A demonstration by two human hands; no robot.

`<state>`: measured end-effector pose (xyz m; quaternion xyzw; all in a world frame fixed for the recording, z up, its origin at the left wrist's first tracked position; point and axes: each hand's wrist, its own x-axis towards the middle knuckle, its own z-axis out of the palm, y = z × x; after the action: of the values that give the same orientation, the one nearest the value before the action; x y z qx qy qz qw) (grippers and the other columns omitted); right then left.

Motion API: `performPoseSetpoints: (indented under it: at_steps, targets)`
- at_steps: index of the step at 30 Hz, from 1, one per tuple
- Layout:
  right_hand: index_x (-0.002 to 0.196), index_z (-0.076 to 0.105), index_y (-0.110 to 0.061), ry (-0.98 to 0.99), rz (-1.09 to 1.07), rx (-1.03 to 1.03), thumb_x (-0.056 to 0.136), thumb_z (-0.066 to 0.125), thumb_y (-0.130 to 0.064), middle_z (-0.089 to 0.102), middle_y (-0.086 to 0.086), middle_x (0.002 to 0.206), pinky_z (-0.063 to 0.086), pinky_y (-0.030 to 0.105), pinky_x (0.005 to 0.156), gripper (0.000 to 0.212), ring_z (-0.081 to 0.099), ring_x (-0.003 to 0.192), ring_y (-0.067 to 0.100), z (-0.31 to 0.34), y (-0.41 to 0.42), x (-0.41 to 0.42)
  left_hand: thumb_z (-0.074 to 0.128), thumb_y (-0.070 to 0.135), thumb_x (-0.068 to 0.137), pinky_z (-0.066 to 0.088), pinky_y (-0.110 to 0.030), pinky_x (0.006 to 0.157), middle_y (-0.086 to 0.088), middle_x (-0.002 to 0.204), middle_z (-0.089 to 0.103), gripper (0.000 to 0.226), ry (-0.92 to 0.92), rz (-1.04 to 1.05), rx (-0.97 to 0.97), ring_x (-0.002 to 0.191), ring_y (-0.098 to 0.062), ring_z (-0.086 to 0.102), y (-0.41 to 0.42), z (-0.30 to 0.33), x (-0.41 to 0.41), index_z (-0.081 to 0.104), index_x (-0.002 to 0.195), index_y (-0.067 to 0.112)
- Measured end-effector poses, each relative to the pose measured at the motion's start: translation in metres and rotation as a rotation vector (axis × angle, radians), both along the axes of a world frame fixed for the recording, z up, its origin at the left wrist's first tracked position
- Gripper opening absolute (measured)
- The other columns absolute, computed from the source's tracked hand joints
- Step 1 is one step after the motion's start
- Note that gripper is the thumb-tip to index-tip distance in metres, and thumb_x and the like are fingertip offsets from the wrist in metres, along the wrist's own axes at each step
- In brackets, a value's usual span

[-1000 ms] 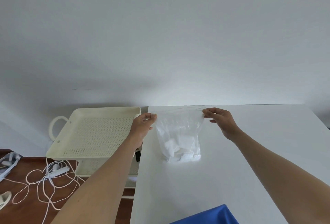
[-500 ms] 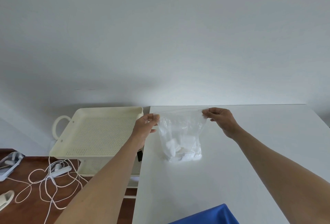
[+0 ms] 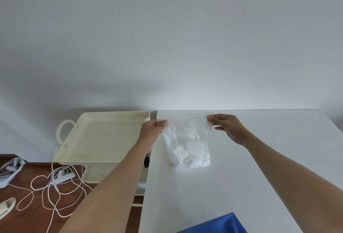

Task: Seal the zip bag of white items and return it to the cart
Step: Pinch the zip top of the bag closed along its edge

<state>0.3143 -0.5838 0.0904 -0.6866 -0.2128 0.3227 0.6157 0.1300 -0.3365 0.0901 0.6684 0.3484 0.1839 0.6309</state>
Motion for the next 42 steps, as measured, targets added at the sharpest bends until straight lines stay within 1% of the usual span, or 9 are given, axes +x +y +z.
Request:
performPoseSetpoints:
  at_steps: [8,12,16,20,25,31,34,36,42]
  targets:
    - [0.089,0.078,-0.006,-0.013,0.005,-0.016,0.086,0.081,-0.020,0.078,0.017,0.114,0.046,0.034,0.098,0.014,0.067,0.106,0.019,-0.001,-0.001,0.006,0.080,0.030,0.084,0.057,-0.026,0.085,0.015,0.100,0.077,0.016,0.006,-0.147,-0.033,0.095,0.000,0.068,0.003,0.000,-0.010,0.079,0.098,0.024]
    - [0.102,0.075,0.007,-0.029,0.008,-0.015,0.083,0.082,-0.029,0.079,0.004,0.105,0.048,0.031,0.093,0.041,0.069,0.101,0.015,0.000,0.000,0.006,0.077,0.029,0.086,0.051,-0.017,0.074,0.020,0.091,0.076,0.008,0.037,-0.179,0.025,0.088,0.003,0.066,0.002,0.003,-0.008,0.079,0.095,0.027]
    - [0.109,0.078,-0.001,0.011,0.077,-0.019,0.076,0.083,-0.042,0.080,0.006,0.109,0.051,0.031,0.091,0.053,0.073,0.098,0.013,0.000,0.000,0.001,0.071,0.022,0.092,0.046,-0.016,0.070,0.010,0.087,0.075,0.005,0.059,-0.150,0.062,0.081,0.004,0.065,0.000,0.004,-0.003,0.075,0.094,0.020]
    - [0.105,0.083,-0.010,0.024,0.060,-0.015,0.080,0.085,-0.035,0.081,0.007,0.110,0.051,0.035,0.092,0.036,0.073,0.098,0.013,-0.003,0.006,-0.002,0.067,0.021,0.095,0.045,-0.020,0.073,0.006,0.087,0.073,0.015,0.075,-0.146,0.079,0.081,-0.001,0.064,-0.001,0.003,-0.003,0.074,0.101,0.009]
    - [0.103,0.079,0.002,-0.002,-0.030,0.023,0.087,0.081,-0.017,0.077,0.020,0.114,0.048,0.049,0.108,0.026,0.070,0.101,0.023,-0.007,0.008,-0.001,0.076,0.031,0.088,0.048,-0.021,0.084,0.016,0.093,0.076,0.017,0.052,-0.168,0.038,0.091,0.005,0.066,-0.001,0.007,-0.005,0.076,0.100,0.019]
    - [0.102,0.083,-0.010,0.021,0.019,0.034,0.084,0.083,-0.028,0.080,0.010,0.110,0.054,0.034,0.090,0.026,0.073,0.102,0.019,-0.005,0.006,-0.006,0.074,0.028,0.090,0.048,-0.023,0.094,0.012,0.093,0.077,0.011,0.077,-0.210,0.017,0.090,0.004,0.068,0.000,0.004,-0.007,0.075,0.098,0.021]
    - [0.107,0.083,-0.013,0.031,0.090,0.011,0.083,0.083,-0.033,0.080,0.007,0.110,0.055,0.026,0.083,0.032,0.075,0.100,0.015,-0.004,0.010,-0.010,0.069,0.026,0.094,0.047,-0.014,0.082,0.011,0.094,0.074,0.012,0.102,-0.189,0.052,0.083,0.011,0.065,-0.004,0.005,-0.005,0.072,0.103,0.018]
    - [0.103,0.083,-0.012,0.013,0.089,0.007,0.087,0.082,-0.029,0.081,0.008,0.108,0.056,0.026,0.081,0.024,0.076,0.097,0.016,-0.004,0.013,-0.011,0.067,0.027,0.096,0.044,-0.011,0.074,0.012,0.093,0.073,0.011,0.116,-0.195,0.083,0.085,0.011,0.064,-0.006,0.006,-0.005,0.071,0.102,0.020]
    - [0.102,0.081,-0.001,0.004,0.021,0.050,0.087,0.081,-0.016,0.080,0.011,0.104,0.058,0.027,0.083,0.021,0.075,0.095,0.019,-0.005,0.015,-0.011,0.077,0.031,0.087,0.045,-0.016,0.086,0.017,0.092,0.078,0.012,0.079,-0.227,0.068,0.089,0.013,0.067,-0.001,0.012,-0.012,0.076,0.096,0.024]
